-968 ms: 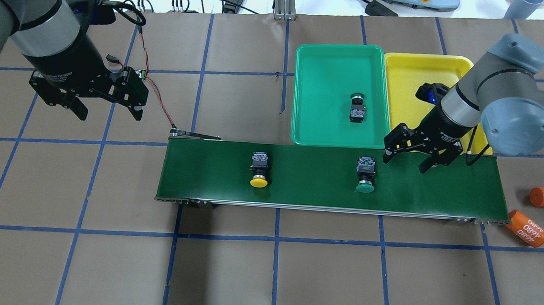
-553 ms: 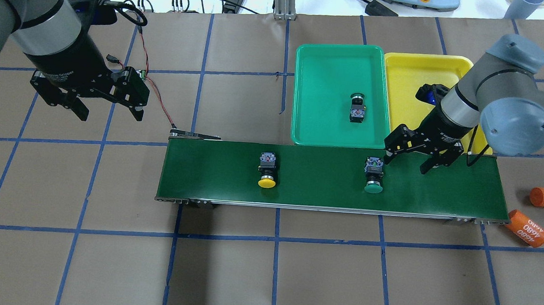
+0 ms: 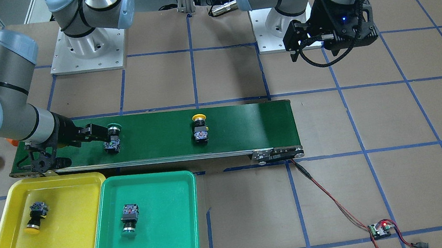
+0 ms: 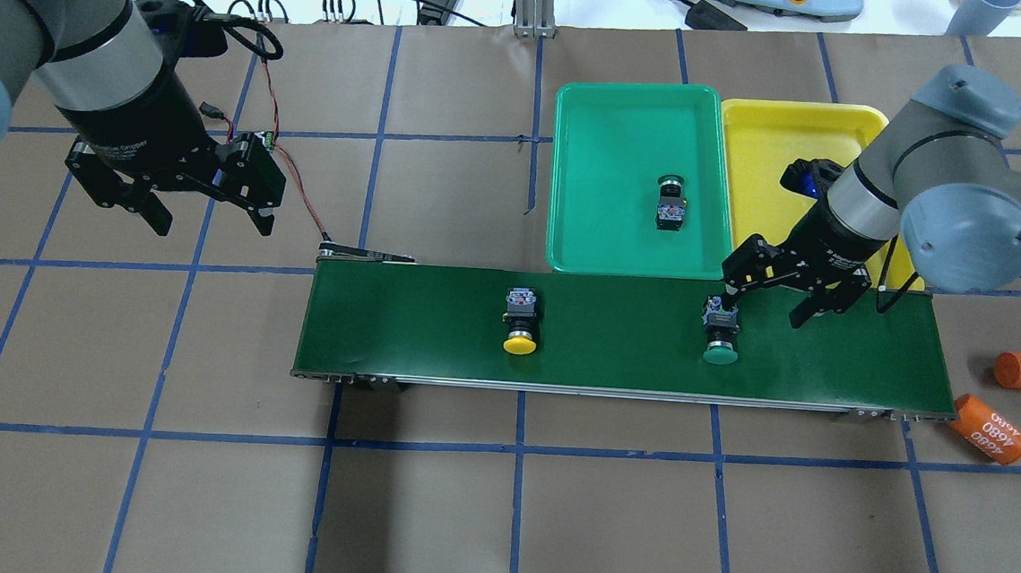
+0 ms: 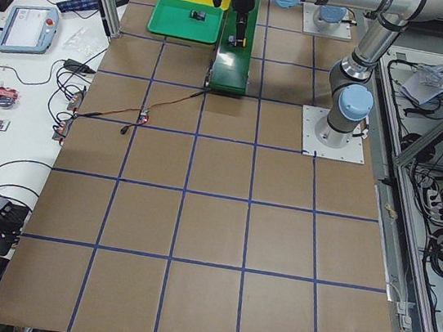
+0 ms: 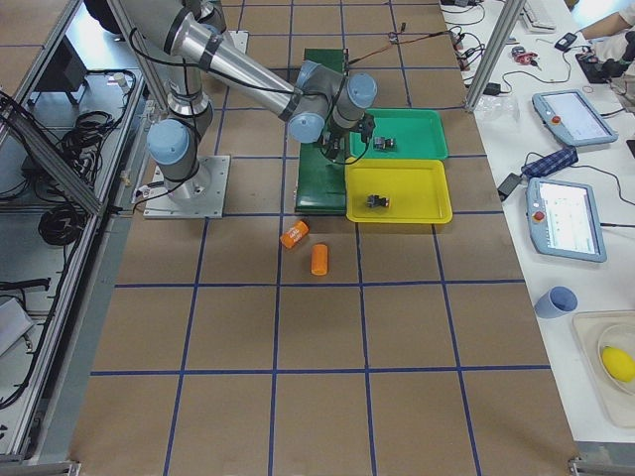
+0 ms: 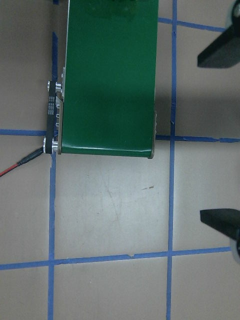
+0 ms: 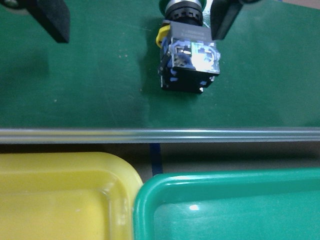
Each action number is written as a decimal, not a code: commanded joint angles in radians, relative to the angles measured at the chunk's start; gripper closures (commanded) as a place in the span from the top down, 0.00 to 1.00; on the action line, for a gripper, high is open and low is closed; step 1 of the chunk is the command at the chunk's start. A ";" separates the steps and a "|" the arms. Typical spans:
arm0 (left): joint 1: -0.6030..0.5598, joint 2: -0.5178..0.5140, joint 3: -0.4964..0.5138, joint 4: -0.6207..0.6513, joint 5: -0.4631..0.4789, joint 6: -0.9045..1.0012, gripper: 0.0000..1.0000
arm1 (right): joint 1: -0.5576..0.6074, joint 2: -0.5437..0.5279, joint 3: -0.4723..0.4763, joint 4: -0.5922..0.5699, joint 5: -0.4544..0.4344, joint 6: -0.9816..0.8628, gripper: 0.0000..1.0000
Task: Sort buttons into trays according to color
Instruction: 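Grasp the green button with the right gripper and lift it, then place the green button in the green tray and open the right gripper, then move the right gripper down over the yellow button on the belt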
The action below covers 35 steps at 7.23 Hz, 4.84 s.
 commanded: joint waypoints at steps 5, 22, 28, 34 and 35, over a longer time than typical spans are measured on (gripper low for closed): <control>0.001 -0.003 -0.006 0.002 0.002 0.000 1.00 | 0.003 0.016 0.002 0.002 -0.069 0.016 1.00; 0.005 0.001 -0.016 -0.003 0.001 0.001 1.00 | 0.301 0.467 -0.659 0.112 -0.170 0.289 1.00; 0.003 0.023 -0.050 0.022 -0.010 -0.002 1.00 | 0.055 0.112 -0.254 0.165 -0.173 0.065 0.99; -0.003 0.021 -0.052 0.029 -0.013 -0.003 1.00 | -0.038 -0.046 0.003 -0.067 -0.118 -0.041 1.00; -0.003 0.021 -0.052 0.029 -0.005 -0.002 1.00 | -0.040 -0.046 0.030 -0.070 -0.066 -0.029 1.00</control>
